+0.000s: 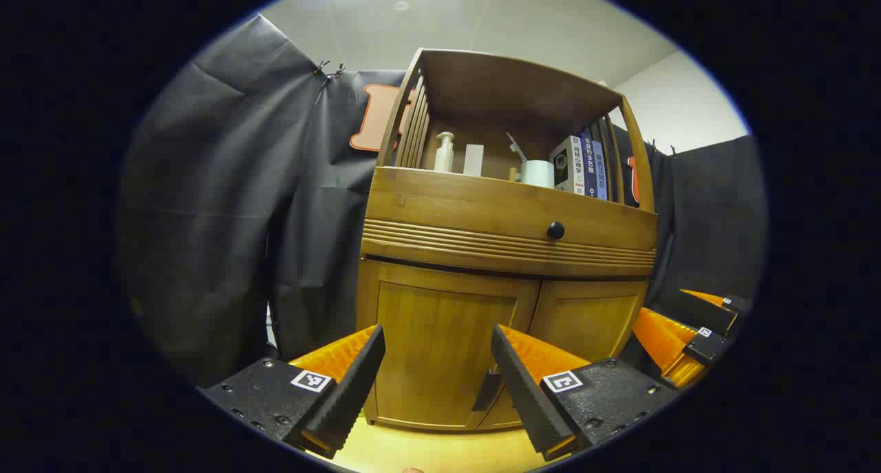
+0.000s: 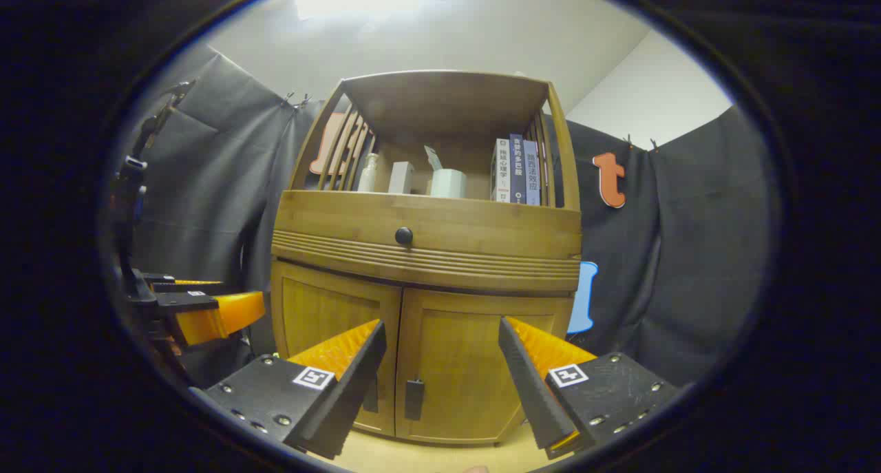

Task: Open the right door of the double-door shoe cabinet with the right hand, and open the left door with the left hand.

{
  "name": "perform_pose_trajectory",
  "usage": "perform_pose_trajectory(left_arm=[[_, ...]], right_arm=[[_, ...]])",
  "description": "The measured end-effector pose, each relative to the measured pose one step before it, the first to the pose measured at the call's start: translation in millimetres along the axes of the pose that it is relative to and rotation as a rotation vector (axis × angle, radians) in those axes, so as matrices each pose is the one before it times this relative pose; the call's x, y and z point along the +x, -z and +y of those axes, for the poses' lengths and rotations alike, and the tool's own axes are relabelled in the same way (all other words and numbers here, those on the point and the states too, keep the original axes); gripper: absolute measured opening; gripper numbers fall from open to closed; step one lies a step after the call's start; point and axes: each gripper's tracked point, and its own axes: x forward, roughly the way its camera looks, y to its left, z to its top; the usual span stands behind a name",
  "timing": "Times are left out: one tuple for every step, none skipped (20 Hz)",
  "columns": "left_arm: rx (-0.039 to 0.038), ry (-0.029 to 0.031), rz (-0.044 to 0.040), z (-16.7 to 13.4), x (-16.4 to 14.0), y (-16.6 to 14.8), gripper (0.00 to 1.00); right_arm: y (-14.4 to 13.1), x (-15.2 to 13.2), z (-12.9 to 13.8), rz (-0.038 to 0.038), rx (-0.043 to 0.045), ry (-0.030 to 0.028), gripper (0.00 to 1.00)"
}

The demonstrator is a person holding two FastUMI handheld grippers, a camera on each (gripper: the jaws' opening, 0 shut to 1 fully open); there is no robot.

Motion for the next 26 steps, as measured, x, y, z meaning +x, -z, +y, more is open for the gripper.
perform_pose_trajectory(left_arm=[[0.00438, 0.00236, 0.00057, -0.76, -0.28, -0.71, 0.92], [0.00253, 0.00504, 0.00091, -1.30, -0.44, 0.39, 0.92], [0.00103, 0.00805, 0.00094, -2.17, -0.25, -0.98, 0.92], [0.00317, 0.00627, -0.00052, -2.13, -0.44, -0.29, 0.96], [0.00611, 0.00379, -0.00377, -0.94, -0.44, -2.25, 0.92], [0.00822, 0.00191, -0.00366, -0.43, -0.82, -0.69, 0.92], [0.00874, 0.00213, -0.00170, -0.40, -0.30, -1.45, 0.92], [0.00826, 0.00429, -0.00034, -0.88, 0.66, -0.29, 0.92], [0.00589, 0.00577, -0.00112, -1.20, -0.29, -0.53, 0.92], [0.00526, 0.00365, -0.00134, -0.38, -0.01, -0.44, 0.96], [0.00406, 0.00175, 0.00096, 0.18, -0.77, 0.21, 0.92], [0.00450, 0.00170, 0.00349, -0.54, -0.26, 2.06, 0.92], [0.00649, 0.00293, 0.00499, 0.58, 0.08, 1.12, 0.92], [0.00717, 0.00114, 0.00398, 0.33, -0.91, 1.71, 0.92], [0.00645, -0.00167, 0.00256, 1.35, 0.36, 1.35, 0.92], [0.00391, -0.00228, 0.00423, 1.44, -0.62, 1.11, 0.92], [0.00086, -0.00141, 0.00269, 1.30, -0.55, 0.22, 0.92], [-0.00191, -0.00047, 0.00060, 2.21, -0.74, 0.06, 0.96], [-0.00234, 0.00029, 0.00199, 1.38, -1.00, -0.27, 0.92], [-0.00063, -0.00134, 0.00120, 2.25, -1.36, 0.84, 0.92], [0.00273, -0.00696, -0.00036, 4.36, -1.40, 0.29, 0.96], [0.00759, -0.01045, -0.00040, 5.32, -0.70, -0.30, 0.92], [0.01076, -0.01364, 0.00043, 5.66, -1.43, 0.52, 0.92], [0.01266, -0.01591, -0.00090, 6.86, -0.66, -0.08, 0.92], [0.01265, -0.01700, 0.00284, 7.08, -0.35, 0.31, 0.96], [0.01050, -0.01610, 0.00186, 6.96, -1.39, 2.14, 0.92]], right_arm=[[0.49, 0.36, -0.43, 0.00059, 0.00237, 0.00288, 0.98], [0.41, -0.09, 0.38, 0.00302, 0.00475, 0.00062, 0.98], [0.89, 0.28, 0.36, 0.00401, 0.00524, -0.00053, 0.97], [0.49, -0.23, 0.37, 0.00481, 0.00467, 0.00071, 0.98], [0.54, -1.58, -1.10, 0.00269, 0.00359, 0.00137, 0.98], [-0.72, -0.84, -0.69, 0.00005, 0.00213, 0.00256, 0.98], [-0.20, -0.35, -1.33, -0.00054, -0.00024, 0.00417, 0.98], [-0.15, -0.63, -1.40, 0.00002, -0.00150, 0.00488, 0.98], [1.03, -0.79, -0.26, 0.00061, -0.00110, 0.00376, 0.98], [-0.37, 0.03, -0.77, 0.00237, 0.00120, 0.00359, 0.98], [1.52, -0.35, 0.02, 0.00287, 0.00296, 0.00213, 0.98], [1.46, -0.32, -0.29, 0.00497, 0.00443, 0.00099, 0.98], [1.78, 0.29, 0.64, 0.00390, 0.00390, 0.00006, 0.98], [1.38, 0.75, 0.99, 0.00335, 0.00232, 0.00042, 0.98], [3.54, 0.36, 0.31, 0.00626, -0.00116, 0.00095, 0.98], [4.15, 2.15, 0.98, 0.00756, -0.00442, 0.00024, 0.97], [6.24, 2.12, 1.44, 0.00707, -0.00671, -0.00392, 0.97], [7.48, 4.06, 1.56, 0.01277, -0.00817, -0.00037, 0.98], [9.52, 5.37, 1.35, 0.01568, -0.00566, -0.00049, 0.97], [10.38, 7.26, 2.55, 0.01969, -0.00174, -0.00525, 0.98], [13.51, 6.57, 3.44, 0.02541, 0.00070, -0.00358, 0.98], [11.84, 8.83, 4.16, 0.02759, 0.00535, -0.00779, 0.97], [12.77, 10.59, 5.73, 0.03069, 0.00779, -0.01295, 0.98], [11.92, 11.80, 3.46, 0.03526, 0.00696, -0.00777, 0.98], [13.82, 9.65, 2.46, 0.03429, 0.00549, -0.00448, 0.98], [10.97, 9.80, 3.48, 0.02774, 0.00490, -0.00487, 0.98]])
